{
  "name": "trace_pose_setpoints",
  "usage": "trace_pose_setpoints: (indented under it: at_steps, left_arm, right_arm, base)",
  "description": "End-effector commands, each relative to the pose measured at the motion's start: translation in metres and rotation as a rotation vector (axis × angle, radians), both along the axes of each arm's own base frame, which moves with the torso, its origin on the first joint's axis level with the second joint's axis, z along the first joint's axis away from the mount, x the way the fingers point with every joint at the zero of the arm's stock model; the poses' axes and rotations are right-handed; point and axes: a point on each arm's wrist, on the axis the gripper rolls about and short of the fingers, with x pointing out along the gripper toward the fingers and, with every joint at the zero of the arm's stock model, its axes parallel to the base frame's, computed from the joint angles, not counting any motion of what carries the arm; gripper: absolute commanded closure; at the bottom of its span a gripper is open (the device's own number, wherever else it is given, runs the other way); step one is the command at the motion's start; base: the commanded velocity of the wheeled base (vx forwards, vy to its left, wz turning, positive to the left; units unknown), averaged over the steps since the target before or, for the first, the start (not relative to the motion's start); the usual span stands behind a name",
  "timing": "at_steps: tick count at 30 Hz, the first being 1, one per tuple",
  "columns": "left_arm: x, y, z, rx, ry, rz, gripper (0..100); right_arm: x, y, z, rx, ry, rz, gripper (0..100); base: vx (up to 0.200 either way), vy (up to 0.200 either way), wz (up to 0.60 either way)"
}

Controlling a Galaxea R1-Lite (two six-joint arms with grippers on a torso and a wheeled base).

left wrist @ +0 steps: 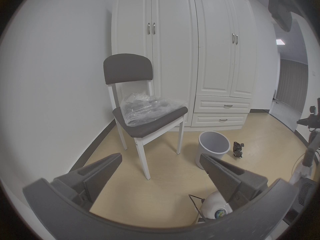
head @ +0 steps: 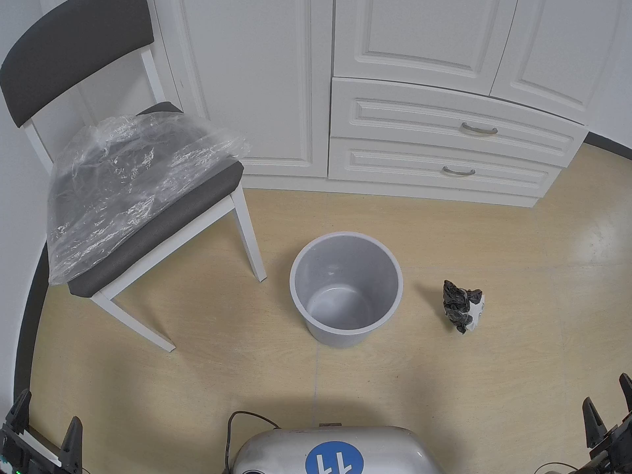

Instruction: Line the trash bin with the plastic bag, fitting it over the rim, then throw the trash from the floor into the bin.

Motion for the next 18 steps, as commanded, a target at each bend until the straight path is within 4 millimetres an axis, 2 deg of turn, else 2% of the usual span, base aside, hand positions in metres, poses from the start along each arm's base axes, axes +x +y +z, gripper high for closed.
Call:
trace_pose_setpoints:
  at_steps: [1,18]
  left_arm:
    - [0.0000,0.0000,-0.0048,0.000,0.000,0.000,0]
    - [0.0000,0.0000,-0.0048,0.000,0.000,0.000,0]
  right_arm:
    - [-0.0001,0.0000,-0.0048,0.000,0.000,0.000,0]
    - [-0.0001,0.0001,-0.0050,-0.025,0.001,0.000,0]
  base:
    - [0.000,0.000,0.00]
    - [0.000,0.000,0.00]
